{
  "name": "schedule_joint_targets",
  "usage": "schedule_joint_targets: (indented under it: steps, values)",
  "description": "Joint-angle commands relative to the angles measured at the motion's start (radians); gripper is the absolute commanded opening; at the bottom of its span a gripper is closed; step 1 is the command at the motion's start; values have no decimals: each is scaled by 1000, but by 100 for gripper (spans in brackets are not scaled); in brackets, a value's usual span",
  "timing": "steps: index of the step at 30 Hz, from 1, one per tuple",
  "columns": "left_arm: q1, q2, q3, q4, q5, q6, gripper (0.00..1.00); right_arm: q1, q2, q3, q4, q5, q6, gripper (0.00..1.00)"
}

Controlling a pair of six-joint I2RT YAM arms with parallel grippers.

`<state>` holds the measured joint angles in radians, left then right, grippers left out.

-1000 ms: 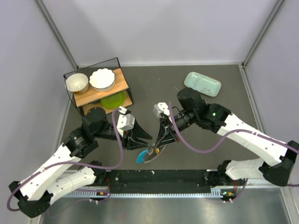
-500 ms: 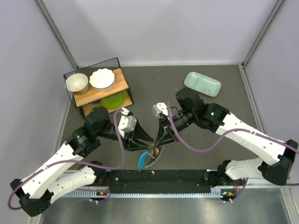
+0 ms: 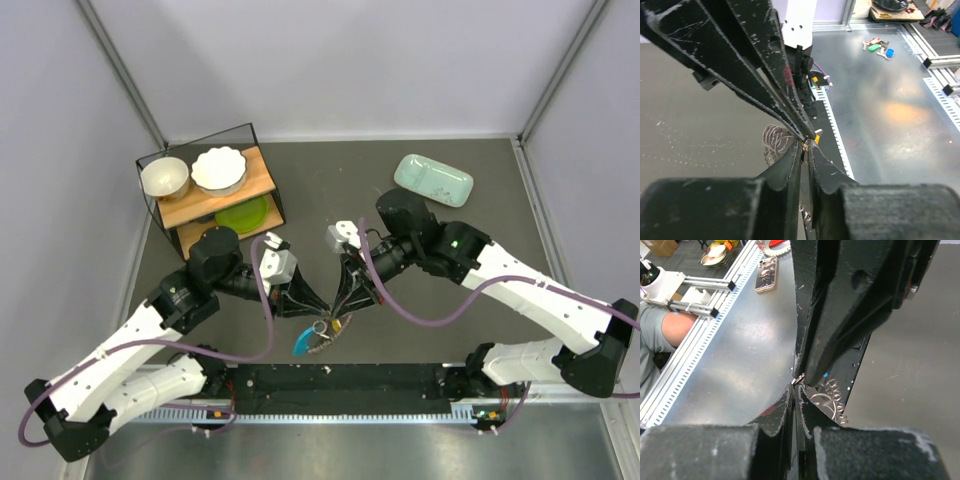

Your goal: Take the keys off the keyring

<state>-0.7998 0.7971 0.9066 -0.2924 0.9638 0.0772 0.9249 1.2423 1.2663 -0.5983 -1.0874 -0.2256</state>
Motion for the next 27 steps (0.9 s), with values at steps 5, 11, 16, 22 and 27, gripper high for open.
schedule_joint_targets:
  steps: [5, 11, 16, 22, 27]
  values:
    - [-1, 22, 12, -13, 73, 23, 0, -9, -3, 53, 40, 53, 5, 0]
    - [1, -1, -20, 44, -63, -54, 0, -18, -3, 53, 54, 165, 72, 1]
    - [5, -48, -83, 202, -140, -149, 0, -34, -43, 2, 83, 225, 115, 4]
    - [7, -82, -129, 317, -195, -234, 0, -35, -69, -30, 121, 265, 146, 21]
    - [7, -102, -135, 325, -214, -244, 0, -37, -84, -45, 123, 274, 149, 22]
